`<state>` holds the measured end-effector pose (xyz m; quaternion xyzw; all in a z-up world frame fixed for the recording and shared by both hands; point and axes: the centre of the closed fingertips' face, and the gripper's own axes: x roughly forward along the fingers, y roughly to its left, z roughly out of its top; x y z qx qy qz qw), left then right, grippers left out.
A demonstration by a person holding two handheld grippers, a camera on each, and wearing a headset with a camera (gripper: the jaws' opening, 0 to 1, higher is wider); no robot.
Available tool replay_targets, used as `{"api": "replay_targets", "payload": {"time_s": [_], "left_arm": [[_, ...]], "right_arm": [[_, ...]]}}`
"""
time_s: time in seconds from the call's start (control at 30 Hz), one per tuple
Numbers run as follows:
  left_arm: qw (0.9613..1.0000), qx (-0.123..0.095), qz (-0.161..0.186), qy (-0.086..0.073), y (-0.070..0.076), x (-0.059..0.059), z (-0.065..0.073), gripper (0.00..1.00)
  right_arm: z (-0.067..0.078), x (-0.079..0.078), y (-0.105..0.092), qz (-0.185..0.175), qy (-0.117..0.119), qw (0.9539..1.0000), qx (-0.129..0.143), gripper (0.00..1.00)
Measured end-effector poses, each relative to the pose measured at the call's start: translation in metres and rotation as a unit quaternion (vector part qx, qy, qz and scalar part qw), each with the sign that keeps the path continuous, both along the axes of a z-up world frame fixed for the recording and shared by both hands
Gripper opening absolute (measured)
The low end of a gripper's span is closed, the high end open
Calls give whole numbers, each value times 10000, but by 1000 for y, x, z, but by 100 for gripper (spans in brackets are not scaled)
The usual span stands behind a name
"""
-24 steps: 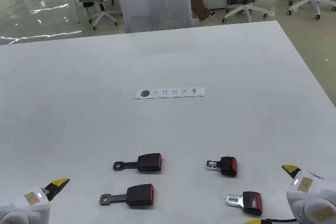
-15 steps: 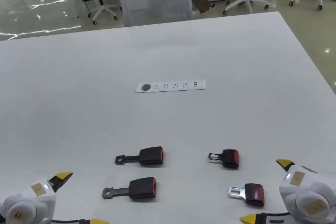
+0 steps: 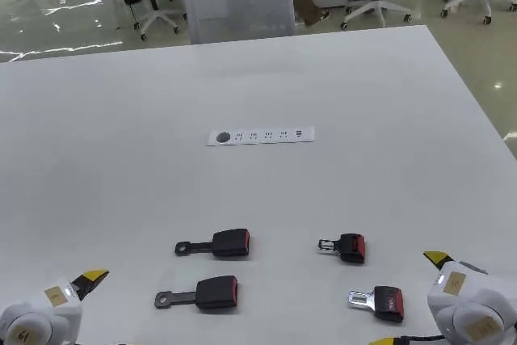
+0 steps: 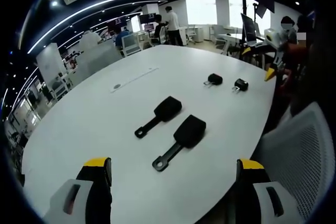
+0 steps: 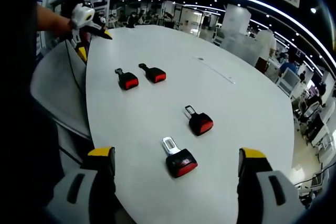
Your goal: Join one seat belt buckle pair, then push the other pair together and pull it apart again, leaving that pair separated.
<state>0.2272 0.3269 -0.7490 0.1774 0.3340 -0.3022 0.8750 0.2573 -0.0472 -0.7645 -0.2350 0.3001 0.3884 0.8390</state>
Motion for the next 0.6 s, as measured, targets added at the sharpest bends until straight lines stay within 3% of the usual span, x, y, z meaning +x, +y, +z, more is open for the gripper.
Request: {"api": "replay_targets", "payload": {"time_s": [0.3,0.37,0.47,0.6], "left_arm": [[10000,14,-15,36,1,-1,-2,100],[10000,12,-16,34,0,0,-2,100],[9999,85,62,-82,3,4,1,100],[9999,65,71,-47,3,6,1,100]], "right_arm": [[1,1,3,23,13,10000,3,99],[0,1,3,42,25,10000,-48,99],[-2,1,2,288,-122,9987,-393,99],[-1,2,5,347,-130,9986,-377,99]]}}
